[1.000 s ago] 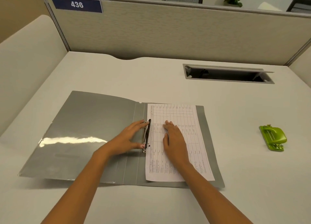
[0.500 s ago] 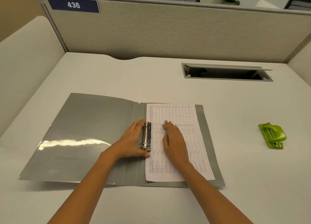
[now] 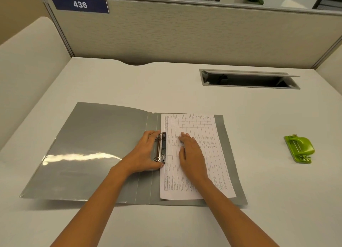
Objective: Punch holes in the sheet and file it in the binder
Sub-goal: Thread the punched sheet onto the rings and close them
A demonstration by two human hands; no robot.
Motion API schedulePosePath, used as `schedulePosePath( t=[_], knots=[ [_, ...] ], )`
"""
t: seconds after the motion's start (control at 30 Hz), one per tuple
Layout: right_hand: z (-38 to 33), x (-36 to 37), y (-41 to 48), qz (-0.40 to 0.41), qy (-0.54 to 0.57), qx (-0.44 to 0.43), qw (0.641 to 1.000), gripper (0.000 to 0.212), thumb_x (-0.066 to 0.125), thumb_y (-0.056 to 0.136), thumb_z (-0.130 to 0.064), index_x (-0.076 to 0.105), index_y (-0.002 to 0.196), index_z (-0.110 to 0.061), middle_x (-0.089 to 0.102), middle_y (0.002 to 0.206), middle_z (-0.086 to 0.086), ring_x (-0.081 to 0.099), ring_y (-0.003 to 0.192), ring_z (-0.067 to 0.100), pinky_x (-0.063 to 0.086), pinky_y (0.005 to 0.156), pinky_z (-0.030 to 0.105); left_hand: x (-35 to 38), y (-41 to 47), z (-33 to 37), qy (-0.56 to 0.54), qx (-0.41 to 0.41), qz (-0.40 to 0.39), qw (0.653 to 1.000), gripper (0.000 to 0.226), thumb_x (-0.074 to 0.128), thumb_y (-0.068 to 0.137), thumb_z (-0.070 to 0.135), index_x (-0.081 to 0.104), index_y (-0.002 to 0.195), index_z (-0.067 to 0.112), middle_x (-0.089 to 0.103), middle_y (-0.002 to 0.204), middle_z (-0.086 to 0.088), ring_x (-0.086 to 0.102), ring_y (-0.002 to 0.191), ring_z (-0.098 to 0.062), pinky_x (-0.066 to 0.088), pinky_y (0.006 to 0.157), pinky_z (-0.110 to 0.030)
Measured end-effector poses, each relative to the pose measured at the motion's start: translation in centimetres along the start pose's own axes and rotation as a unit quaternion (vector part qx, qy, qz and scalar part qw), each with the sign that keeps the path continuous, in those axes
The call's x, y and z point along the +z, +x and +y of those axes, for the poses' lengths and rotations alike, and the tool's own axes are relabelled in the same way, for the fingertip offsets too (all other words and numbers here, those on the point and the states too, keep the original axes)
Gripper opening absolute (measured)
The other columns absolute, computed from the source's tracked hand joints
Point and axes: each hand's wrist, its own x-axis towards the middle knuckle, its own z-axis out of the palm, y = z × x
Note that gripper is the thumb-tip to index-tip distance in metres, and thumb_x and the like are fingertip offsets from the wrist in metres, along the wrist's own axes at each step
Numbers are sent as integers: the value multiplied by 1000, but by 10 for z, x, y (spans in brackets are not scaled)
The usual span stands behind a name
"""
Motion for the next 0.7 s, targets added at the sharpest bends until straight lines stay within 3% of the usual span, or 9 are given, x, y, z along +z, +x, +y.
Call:
schedulePosePath(
  t=[0.13,0.4,0.7],
  knots=[
    [0,0,0,2,-2,-4,1000,40,42,96,-17,48,135,-17,46,145,-2,38,136,11,21,117,25,-1,-2,-2,7,27,19,999,106,81,64,44,19,146,19,25,141,4,36,128,-12,37,108,-27],
    [-1,0,0,0,2,-2,1000,40,42,96,-17,49,135,-17,45,145,-3,37,136,10,19,117,23,-3,-4,0,71,48,65,994,101,78,59,55,29,140,21,34,135,7,48,114,-9,51,90,-27],
    [-4,-3,0,-1,-2,-1,1000,39,43,96,-17,49,135,-16,46,145,-2,38,136,11,20,117,25,0,-2,-1,76,55,89,992,97,79,59,54,35,137,19,41,134,5,52,111,-11,47,91,-22]
  ],
)
